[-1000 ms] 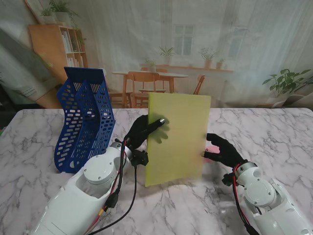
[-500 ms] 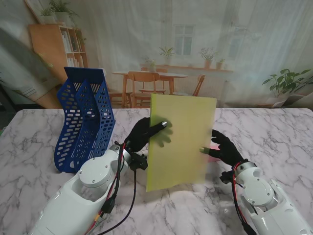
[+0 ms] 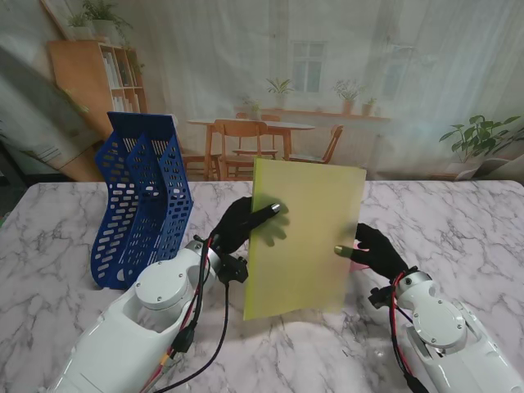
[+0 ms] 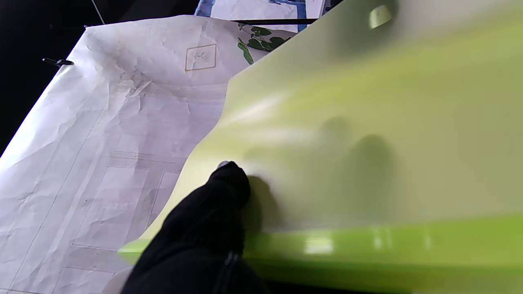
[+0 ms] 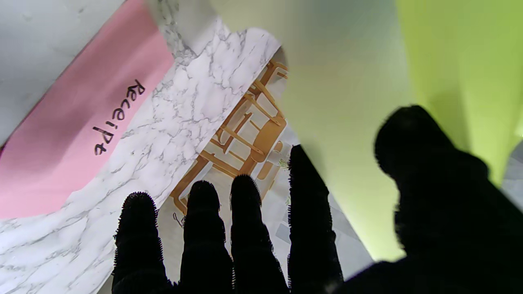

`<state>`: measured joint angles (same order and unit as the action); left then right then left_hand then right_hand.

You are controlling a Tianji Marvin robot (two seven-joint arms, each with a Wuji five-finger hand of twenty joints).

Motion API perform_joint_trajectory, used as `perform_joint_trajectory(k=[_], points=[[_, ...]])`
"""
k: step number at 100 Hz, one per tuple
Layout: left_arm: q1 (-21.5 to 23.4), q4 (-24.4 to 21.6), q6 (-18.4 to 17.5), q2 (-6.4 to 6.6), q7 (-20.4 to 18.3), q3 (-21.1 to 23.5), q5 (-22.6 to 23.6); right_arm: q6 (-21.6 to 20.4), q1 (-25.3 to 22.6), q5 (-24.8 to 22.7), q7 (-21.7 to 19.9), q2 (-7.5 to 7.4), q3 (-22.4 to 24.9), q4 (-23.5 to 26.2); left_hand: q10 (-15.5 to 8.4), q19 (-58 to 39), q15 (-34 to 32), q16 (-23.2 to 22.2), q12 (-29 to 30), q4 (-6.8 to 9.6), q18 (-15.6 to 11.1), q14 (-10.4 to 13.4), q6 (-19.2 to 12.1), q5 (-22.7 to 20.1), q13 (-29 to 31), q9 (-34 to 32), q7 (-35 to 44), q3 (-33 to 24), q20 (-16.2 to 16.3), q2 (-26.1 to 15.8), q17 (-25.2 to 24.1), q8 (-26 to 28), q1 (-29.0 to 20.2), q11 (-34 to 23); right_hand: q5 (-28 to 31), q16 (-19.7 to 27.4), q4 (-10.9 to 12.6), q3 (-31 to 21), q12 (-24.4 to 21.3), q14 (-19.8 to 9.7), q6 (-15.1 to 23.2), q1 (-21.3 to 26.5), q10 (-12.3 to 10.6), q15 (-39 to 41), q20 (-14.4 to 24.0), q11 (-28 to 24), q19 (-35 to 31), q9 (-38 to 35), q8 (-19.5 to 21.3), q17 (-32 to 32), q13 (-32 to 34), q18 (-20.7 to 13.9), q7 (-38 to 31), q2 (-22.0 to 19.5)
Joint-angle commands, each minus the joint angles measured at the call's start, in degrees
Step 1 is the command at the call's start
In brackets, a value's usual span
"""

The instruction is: Open the sliding file folder, put the receipt in and insert it into the document holder

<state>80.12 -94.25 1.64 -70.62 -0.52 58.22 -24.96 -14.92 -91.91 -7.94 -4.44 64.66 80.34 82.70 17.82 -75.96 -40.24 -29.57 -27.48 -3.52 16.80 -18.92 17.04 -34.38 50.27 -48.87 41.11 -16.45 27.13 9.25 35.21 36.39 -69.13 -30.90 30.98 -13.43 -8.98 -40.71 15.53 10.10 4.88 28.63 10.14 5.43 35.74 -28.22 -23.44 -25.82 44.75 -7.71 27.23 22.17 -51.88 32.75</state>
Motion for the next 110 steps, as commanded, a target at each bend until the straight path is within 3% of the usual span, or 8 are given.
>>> perform_joint_trajectory(k=[1,17,38,52,67,77,86,110], points=[[-0.5,0.6,0.7,-0.57,-0.8,-0.5,-0.1,-0.5,-0.3,1.0,-0.1,0.23,-0.1,0.9,0.1,-3.5,-2.3,-0.4,-0.5,0.14,-3.1,-4.4,-4.1,-0.5,2.3,-1.8,2.7,-4.1,1.5,-2.2,2.5,1.3,-4.8,-0.9,2.8,-0.7,-3.5,-1.1,1.1,0.2,4.1,1.8,-1.5,1.1,-0.9,-1.9,0.7,-4.3,1.0,-1.1,3.0,-0.1,-4.4,2.0],[-0.8,1.1,1.1,-0.71,-1.4,-0.8,-1.6,-2.1,-0.7,2.5,1.4,0.68,-0.3,2.0,0.0,-3.4,-2.2,-0.3,-0.4,0.16,-3.0,-4.5,-4.1,-0.4,2.0,-1.6,2.5,-4.1,1.5,-2.3,2.1,1.2,-4.8,-0.8,7.3,-3.3,-5.0,-9.0,3.2,0.5,8.3,8.6,-2.0,7.8,-2.1,-4.9,-5.2,-20.1,-1.2,-8.9,16.3,1.4,-15.0,4.7],[-0.5,0.7,1.4,-0.65,-1.6,-0.7,-1.9,-3.5,-1.4,5.7,0.5,0.7,0.0,3.6,-0.2,-3.4,-2.2,-0.4,-0.4,0.15,-2.9,-4.4,-4.2,-0.5,2.0,-1.6,2.4,-4.0,1.6,-2.3,2.1,1.2,-4.8,-0.8,4.5,-5.3,-4.6,-12.1,4.3,-1.1,5.6,13.0,-3.4,15.1,-11.9,-17.0,-33.0,-35.8,-4.9,-15.1,32.7,-1.9,-16.6,4.3],[-0.4,0.4,2.0,-0.66,-1.6,-0.7,-2.2,-5.0,-1.4,8.2,-0.4,0.69,-0.2,3.9,-0.1,-3.4,-2.1,-0.4,-0.4,0.2,-2.9,-4.5,-4.2,-0.5,1.9,-1.7,2.4,-4.0,1.6,-2.3,1.9,1.1,-4.8,-0.7,3.6,-6.8,-3.6,-12.9,6.4,-2.1,-1.5,12.2,-5.2,18.5,-14.7,-27.0,-42.5,-42.1,-26.7,-17.5,37.4,-3.9,0.4,2.5],[-0.9,1.0,2.9,-0.72,-2.3,-1.0,-2.8,-5.3,-1.8,11.2,-2.5,0.46,-0.1,4.7,-0.1,-3.5,-2.1,-0.4,-0.4,0.19,-2.9,-4.5,-4.2,-0.5,1.9,-1.7,2.3,-3.9,1.7,-2.3,2.0,1.0,-4.8,-0.7,10.6,-9.8,-5.0,-8.3,13.9,0.0,1.8,8.3,-3.1,21.7,-16.0,-29.3,-42.9,-43.0,-33.1,-15.6,38.4,0.3,-2.2,1.6],[-1.2,1.3,3.3,-0.76,-2.8,-1.3,-3.3,-4.7,-2.3,12.7,-4.2,0.23,0.3,5.3,-0.2,-3.4,-2.0,-0.4,-0.4,0.19,-2.8,-4.5,-4.2,-0.5,1.8,-1.7,2.1,-3.9,1.7,-2.3,1.8,0.8,-4.8,-0.6,20.2,-11.0,-5.1,-5.7,16.4,1.1,4.3,7.0,-2.3,17.6,-15.1,-18.7,-39.8,-30.0,-28.1,-11.4,29.9,4.0,-7.4,0.6],[-1.4,1.4,3.7,-0.78,-3.1,-1.5,-3.6,-4.8,-2.4,12.9,-4.9,0.08,0.4,5.4,-0.2,-3.4,-2.0,-0.4,-0.3,0.2,-2.7,-4.5,-4.2,-0.5,1.8,-1.6,2.0,-3.9,1.7,-2.3,1.7,0.8,-4.8,-0.5,21.4,-8.1,-5.3,-6.4,8.3,1.4,2.9,6.6,-2.3,12.0,-13.9,-4.7,-38.3,-20.7,-19.6,-11.6,22.8,3.5,-9.2,1.4],[-2.2,2.1,4.5,-0.97,-3.0,-2.2,-3.1,-4.2,-2.7,15.2,-5.2,0.25,0.4,6.2,-0.2,-3.4,-1.9,-0.4,-0.3,0.21,-2.7,-4.5,-4.2,-0.5,1.7,-1.7,1.8,-3.8,1.8,-2.3,1.6,0.6,-4.8,-0.4,17.1,-7.0,-4.5,-8.8,2.0,1.7,-0.7,11.7,-0.7,16.2,-13.4,-4.5,-44.8,-33.6,-14.2,-22.7,33.8,0.4,-9.0,1.0]])
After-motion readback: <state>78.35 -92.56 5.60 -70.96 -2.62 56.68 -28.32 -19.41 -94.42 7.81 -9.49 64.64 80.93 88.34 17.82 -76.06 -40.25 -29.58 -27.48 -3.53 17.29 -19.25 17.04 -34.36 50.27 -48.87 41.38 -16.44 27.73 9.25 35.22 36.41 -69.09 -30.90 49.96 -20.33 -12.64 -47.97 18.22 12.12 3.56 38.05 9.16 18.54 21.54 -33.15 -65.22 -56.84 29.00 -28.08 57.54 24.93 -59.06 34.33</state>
